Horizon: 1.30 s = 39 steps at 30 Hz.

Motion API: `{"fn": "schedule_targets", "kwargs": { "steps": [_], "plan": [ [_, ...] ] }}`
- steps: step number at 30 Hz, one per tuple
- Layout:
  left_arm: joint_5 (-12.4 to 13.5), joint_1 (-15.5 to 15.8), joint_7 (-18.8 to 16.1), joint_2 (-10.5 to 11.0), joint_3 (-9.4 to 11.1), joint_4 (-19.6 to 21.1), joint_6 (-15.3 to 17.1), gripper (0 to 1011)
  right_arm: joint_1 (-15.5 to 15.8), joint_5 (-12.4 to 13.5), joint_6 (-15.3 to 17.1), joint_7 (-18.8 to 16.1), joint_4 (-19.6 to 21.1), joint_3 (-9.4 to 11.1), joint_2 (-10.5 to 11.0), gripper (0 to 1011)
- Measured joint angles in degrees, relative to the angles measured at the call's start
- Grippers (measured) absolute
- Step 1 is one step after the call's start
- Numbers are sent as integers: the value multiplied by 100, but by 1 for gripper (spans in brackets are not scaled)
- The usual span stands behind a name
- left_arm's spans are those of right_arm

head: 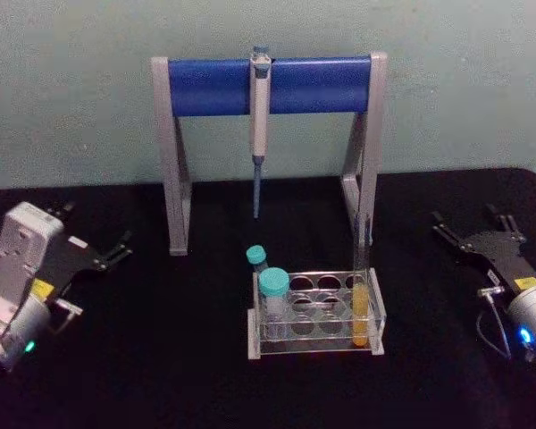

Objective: Pick up the test tube from the test tube rack, shake it, then place it back into the test tube rack.

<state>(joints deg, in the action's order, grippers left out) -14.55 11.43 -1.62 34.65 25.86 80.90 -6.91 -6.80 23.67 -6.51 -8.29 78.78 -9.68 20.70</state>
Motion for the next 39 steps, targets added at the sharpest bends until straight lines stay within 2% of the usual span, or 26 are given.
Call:
{"fn": "schedule_targets", "kwargs": {
  "steps": [39],
  "plan": [
    [0, 0, 0, 0, 0, 0, 0, 1001, -1, 4, -7, 1, 0, 0, 2, 1000]
  ]
}}
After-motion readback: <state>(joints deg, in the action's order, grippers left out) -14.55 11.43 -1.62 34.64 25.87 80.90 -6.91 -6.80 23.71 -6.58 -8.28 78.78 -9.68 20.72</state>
